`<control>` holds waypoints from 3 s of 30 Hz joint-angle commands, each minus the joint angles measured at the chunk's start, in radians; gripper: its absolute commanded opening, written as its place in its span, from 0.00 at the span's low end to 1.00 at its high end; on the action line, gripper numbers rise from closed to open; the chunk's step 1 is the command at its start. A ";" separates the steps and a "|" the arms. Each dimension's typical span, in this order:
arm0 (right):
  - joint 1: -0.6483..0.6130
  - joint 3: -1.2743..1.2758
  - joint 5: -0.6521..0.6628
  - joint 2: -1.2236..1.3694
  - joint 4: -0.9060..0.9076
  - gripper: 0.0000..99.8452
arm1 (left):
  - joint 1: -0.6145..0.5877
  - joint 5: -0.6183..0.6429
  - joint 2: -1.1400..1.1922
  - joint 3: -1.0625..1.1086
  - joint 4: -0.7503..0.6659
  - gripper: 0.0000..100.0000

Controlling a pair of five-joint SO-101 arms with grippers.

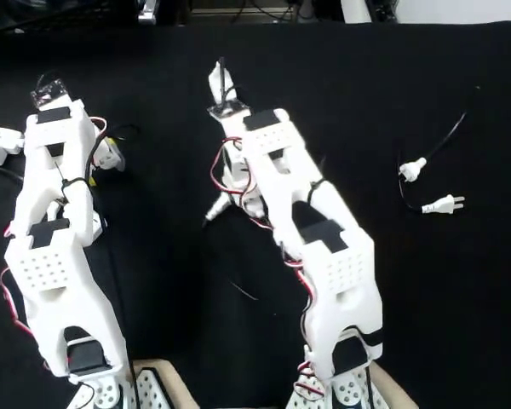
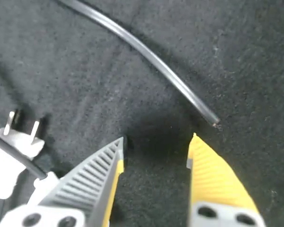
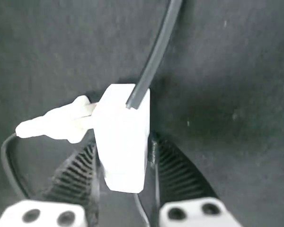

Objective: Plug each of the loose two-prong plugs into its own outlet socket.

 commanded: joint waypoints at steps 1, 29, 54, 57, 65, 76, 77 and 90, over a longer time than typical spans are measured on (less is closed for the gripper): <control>-0.008 -0.074 -0.124 -0.012 -0.072 0.01 | -0.012 0.008 -0.021 -0.038 -0.012 0.22; 0.057 -0.097 -0.350 -0.025 0.074 0.01 | -0.002 0.006 -0.020 -0.036 -0.034 0.22; 0.048 -0.097 -0.269 0.012 0.158 0.17 | 0.088 -0.130 -0.020 -0.036 0.043 0.22; 0.081 -0.133 -0.249 0.012 0.192 0.17 | 0.122 -0.224 -0.032 -0.051 0.089 0.22; 0.147 -0.136 -0.178 0.015 0.166 0.17 | 0.263 -0.445 -0.101 0.105 0.012 0.22; 0.160 -0.067 -0.169 0.015 0.075 0.17 | 0.346 -0.647 -0.583 0.579 -0.344 0.22; 0.161 -0.067 -0.169 0.015 0.075 0.17 | 0.363 -0.726 -0.606 0.644 -0.396 0.22; 0.158 -0.001 -0.169 0.021 -0.023 0.17 | 0.294 -1.283 -0.680 0.786 -0.505 0.22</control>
